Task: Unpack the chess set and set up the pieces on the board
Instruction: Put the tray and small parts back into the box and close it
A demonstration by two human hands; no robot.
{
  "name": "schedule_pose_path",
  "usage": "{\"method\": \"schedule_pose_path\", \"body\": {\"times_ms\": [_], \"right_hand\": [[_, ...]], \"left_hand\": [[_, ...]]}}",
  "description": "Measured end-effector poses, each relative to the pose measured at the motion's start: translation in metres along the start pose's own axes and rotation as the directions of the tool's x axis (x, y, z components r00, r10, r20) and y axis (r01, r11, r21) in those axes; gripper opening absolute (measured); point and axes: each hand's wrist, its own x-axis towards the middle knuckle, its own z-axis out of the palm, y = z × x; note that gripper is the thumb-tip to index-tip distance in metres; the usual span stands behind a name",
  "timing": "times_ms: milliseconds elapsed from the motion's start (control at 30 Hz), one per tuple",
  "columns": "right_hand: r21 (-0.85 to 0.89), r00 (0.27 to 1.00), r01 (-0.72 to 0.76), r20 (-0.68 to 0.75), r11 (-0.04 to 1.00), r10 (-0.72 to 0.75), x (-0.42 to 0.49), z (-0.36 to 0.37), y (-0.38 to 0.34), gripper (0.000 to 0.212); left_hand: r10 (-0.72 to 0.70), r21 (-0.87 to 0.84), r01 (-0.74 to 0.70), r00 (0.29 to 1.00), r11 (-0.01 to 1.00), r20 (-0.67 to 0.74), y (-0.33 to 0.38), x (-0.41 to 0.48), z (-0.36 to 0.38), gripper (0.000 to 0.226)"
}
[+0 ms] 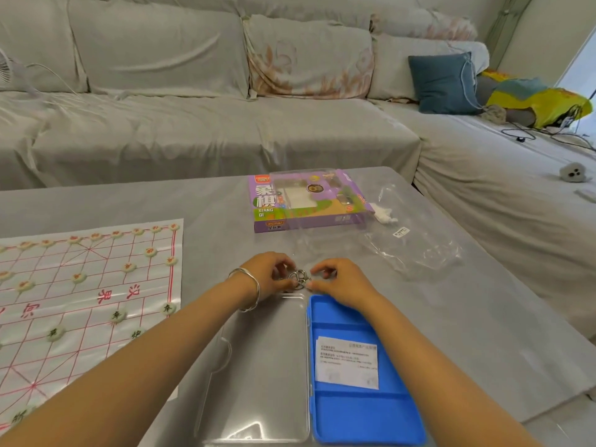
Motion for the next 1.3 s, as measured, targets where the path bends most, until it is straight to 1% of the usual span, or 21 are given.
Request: {"method": "schedule_pose_path", "body": {"times_ms": [100,167,233,333,400,533,633,700,767,800,867,967,1000,1067,1100,1133,1167,1300], "right_hand": [[-0.025,1.000,0.020,0.015,0.999,-0.020,0.006,0.001,0.001,0.016],[-0.065,0.999,0.036,0.037,0.997,-0.033,0.006,0.000,0.000,0.016],[-0.060,0.997,0.048,0.068,0.997,-0.044,0.006,0.000,-0.001,0.015],[0.013,0.997,0.062,0.041,0.998,-0.063,0.006,0.001,-0.002,0.009],[0.110,0.999,0.045,0.012,0.993,-0.047,0.003,0.000,-0.003,0.006],[0.313,1.000,0.008,-0.012,0.950,-0.004,-0.009,-0.015,-0.013,0.010],[0.348,1.000,0.019,-0.007,0.937,-0.018,-0.024,-0.036,-0.019,0.016],[0.352,1.000,0.027,-0.017,0.936,-0.022,-0.037,-0.050,-0.013,0.015],[0.316,0.998,0.032,-0.066,0.948,-0.012,-0.051,-0.060,0.000,0.015],[0.285,0.996,0.035,-0.091,0.958,-0.009,-0.057,-0.063,0.007,0.015],[0.239,0.996,0.019,-0.084,0.971,0.001,-0.068,-0.065,0.019,0.014],[0.171,0.999,0.026,-0.038,0.985,-0.020,-0.077,-0.055,0.027,0.007],[0.129,0.998,0.039,-0.052,0.991,-0.033,-0.077,-0.053,0.029,0.003],[0.068,0.995,0.060,-0.084,0.996,-0.054,-0.076,-0.052,0.030,0.007],[0.052,0.994,0.062,-0.089,0.997,-0.057,-0.075,-0.053,0.030,0.008],[0.035,0.995,0.062,-0.087,0.997,-0.059,-0.074,-0.054,0.030,0.008],[0.018,0.995,0.065,-0.082,0.998,-0.064,-0.072,-0.055,0.029,0.007],[-0.009,0.992,0.098,-0.084,0.995,-0.099,-0.065,-0.052,0.025,0.004]], "left_hand": [[0.024,-0.019,-0.025,1.000,1.000,-0.016,-0.005,0.005,0.004,0.034],[0.029,-0.034,-0.031,0.999,0.999,-0.046,-0.006,0.007,0.004,0.029],[0.031,-0.043,-0.033,0.998,0.999,-0.055,-0.007,0.008,0.003,0.020],[0.049,-0.105,-0.055,0.997,0.993,-0.062,-0.005,0.006,0.003,0.009],[0.045,-0.185,-0.054,0.998,0.981,-0.055,-0.003,0.003,0.002,0.005],[0.075,-0.356,-0.087,0.996,0.930,-0.047,0.012,-0.005,-0.011,0.013],[0.121,-0.451,-0.139,0.990,0.881,-0.069,0.032,-0.013,-0.020,0.012],[0.136,-0.481,-0.139,0.990,0.866,-0.042,0.047,-0.020,-0.016,0.011],[0.137,-0.450,-0.122,0.991,0.885,0.001,0.059,-0.026,-0.002,0.021],[0.140,-0.399,-0.119,0.990,0.909,0.024,0.063,-0.029,0.009,0.024],[0.145,-0.300,-0.123,0.988,0.946,0.051,0.065,-0.034,0.031,0.024],[0.121,-0.240,-0.121,0.993,0.963,-0.015,0.062,-0.036,0.049,0.019],[0.113,-0.181,-0.120,0.992,0.976,-0.047,0.062,-0.036,0.050,0.020],[0.126,0.022,-0.125,0.988,0.992,-0.094,0.062,-0.036,0.049,0.022],[0.134,0.086,-0.125,0.985,0.988,-0.110,0.061,-0.036,0.048,0.022],[0.136,0.098,-0.124,0.983,0.987,-0.126,0.060,-0.036,0.046,0.020],[0.127,0.070,-0.118,0.982,0.991,-0.140,0.057,-0.036,0.044,0.018],[0.070,-0.084,-0.089,0.976,0.993,-0.208,0.040,-0.037,0.037,0.014]]}}
